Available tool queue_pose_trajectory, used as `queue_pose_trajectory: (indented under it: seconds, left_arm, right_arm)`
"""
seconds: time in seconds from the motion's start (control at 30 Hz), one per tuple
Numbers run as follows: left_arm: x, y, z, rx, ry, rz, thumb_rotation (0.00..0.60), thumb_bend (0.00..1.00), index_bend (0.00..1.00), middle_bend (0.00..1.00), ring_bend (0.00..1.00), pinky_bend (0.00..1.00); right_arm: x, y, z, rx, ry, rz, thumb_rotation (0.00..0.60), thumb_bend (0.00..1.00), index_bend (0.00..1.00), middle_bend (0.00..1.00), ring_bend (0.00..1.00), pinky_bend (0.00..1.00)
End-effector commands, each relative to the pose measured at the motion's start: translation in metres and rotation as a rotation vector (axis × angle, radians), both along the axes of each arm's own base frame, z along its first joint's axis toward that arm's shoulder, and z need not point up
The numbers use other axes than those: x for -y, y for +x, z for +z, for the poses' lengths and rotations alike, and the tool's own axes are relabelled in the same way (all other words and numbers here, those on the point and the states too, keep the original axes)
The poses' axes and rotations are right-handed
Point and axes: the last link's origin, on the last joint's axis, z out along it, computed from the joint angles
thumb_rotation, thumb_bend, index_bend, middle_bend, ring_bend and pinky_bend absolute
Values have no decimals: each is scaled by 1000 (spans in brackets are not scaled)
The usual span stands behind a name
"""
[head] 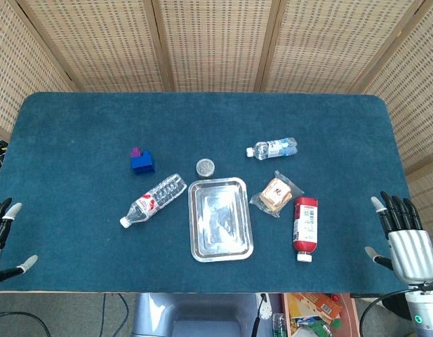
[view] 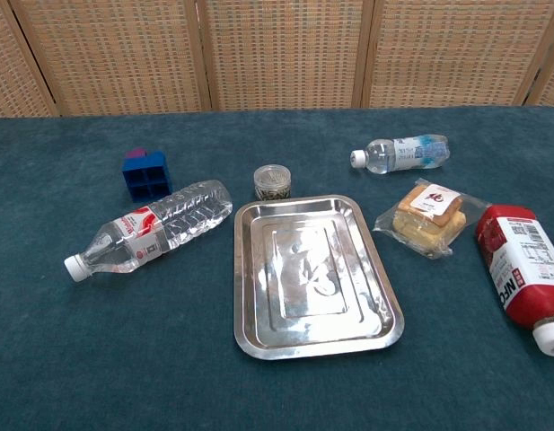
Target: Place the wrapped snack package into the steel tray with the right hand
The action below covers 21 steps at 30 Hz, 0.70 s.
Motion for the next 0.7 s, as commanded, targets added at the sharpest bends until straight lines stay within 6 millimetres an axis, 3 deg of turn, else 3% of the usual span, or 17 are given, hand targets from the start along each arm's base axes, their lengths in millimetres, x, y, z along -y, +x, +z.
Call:
queue_pose_trajectory:
  seconds: [0.03, 0.17, 0.3, 0.4, 0.5, 0.7]
  left_arm:
    - [0, 0, 0, 1, -5, -2, 600, 0, 0, 0, 0, 0]
    - [-2, -1, 0, 6, -2, -4, 600, 0, 0, 0, 0, 0]
    - [-6, -2, -1, 4, -3, 4, 600, 0, 0, 0, 0, 0]
    - [-11, -3, -4, -7, -12, 16, 600, 0, 0, 0, 0, 0]
    - [-18, -6, -6, -14, -11, 38, 600, 0, 0, 0, 0, 0]
    - [-27, -9, -7, -19, -2, 72, 600, 0, 0, 0, 0, 0]
  right_arm:
    - [0, 1, -2, -2, 6, 1, 600, 0, 0, 0, 0, 0]
    - [4, 4, -4, 4, 29, 8, 600, 0, 0, 0, 0, 0]
    - [23, 23, -6, -4, 83, 58, 600, 0, 0, 0, 0, 0]
    - [51, 54, -11, -17, 201, 110, 600, 0, 0, 0, 0, 0]
    - [85, 98, -22, -23, 337, 180, 600, 0, 0, 0, 0, 0]
    - [136, 150, -56, -85, 505, 221, 600, 0, 0, 0, 0, 0]
